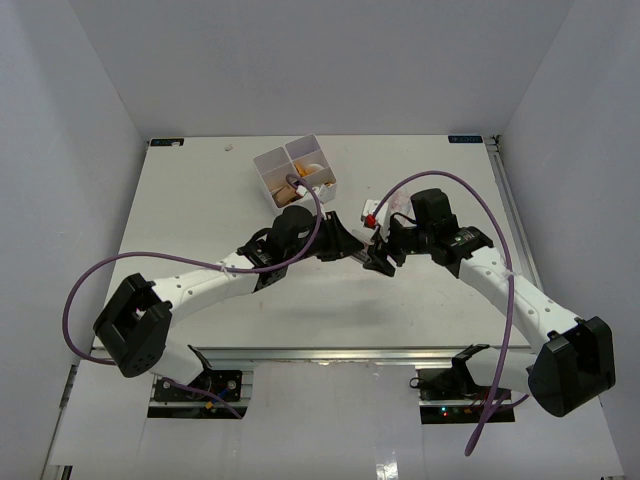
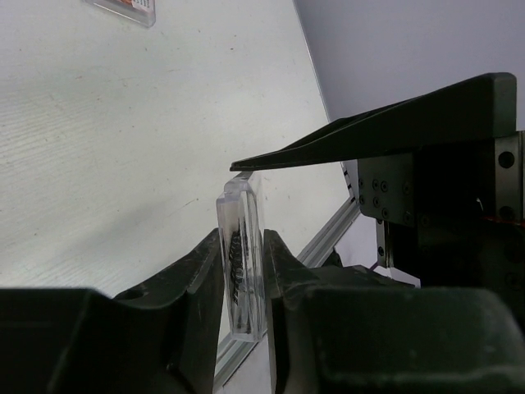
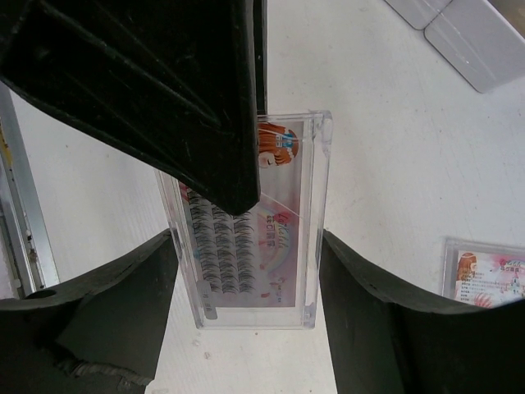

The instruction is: Organize the makeup

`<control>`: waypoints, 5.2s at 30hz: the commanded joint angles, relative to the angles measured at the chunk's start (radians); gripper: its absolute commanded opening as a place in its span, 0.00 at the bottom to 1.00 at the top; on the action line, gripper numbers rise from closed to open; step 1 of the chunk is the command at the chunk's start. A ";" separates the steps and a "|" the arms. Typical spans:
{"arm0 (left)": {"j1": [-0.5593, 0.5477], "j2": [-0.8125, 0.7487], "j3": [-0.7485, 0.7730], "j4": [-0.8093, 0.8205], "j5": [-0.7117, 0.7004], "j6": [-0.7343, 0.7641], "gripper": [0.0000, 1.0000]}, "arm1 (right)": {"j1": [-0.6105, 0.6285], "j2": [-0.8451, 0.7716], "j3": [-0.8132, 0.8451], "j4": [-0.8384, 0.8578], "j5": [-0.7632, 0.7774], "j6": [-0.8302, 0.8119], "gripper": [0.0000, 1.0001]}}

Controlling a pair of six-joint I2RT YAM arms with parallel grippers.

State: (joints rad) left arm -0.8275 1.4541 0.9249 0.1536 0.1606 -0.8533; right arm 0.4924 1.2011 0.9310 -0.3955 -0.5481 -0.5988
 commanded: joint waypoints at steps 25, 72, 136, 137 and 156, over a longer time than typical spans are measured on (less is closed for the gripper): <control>0.042 -0.092 0.128 -0.354 -0.059 0.211 0.17 | -0.034 -0.137 -0.078 0.058 -0.059 -0.062 0.90; 0.524 0.450 0.848 -0.507 0.032 1.515 0.12 | -0.232 -0.206 -0.138 0.060 -0.181 -0.058 0.90; 0.571 -0.696 -0.261 -0.323 0.103 0.532 0.98 | -0.162 0.914 0.745 -0.062 1.037 0.932 0.90; 0.571 -0.693 -0.261 -0.324 0.111 0.531 0.98 | -0.163 0.911 0.736 -0.062 1.023 0.942 0.90; 0.571 -0.697 -0.268 -0.334 0.096 0.530 0.98 | -0.212 0.848 0.542 -0.012 0.717 0.989 0.93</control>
State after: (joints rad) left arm -0.2592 0.7647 0.6621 -0.1905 0.2551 -0.3157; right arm 0.2945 2.1090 1.5442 -0.4048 0.2429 0.3848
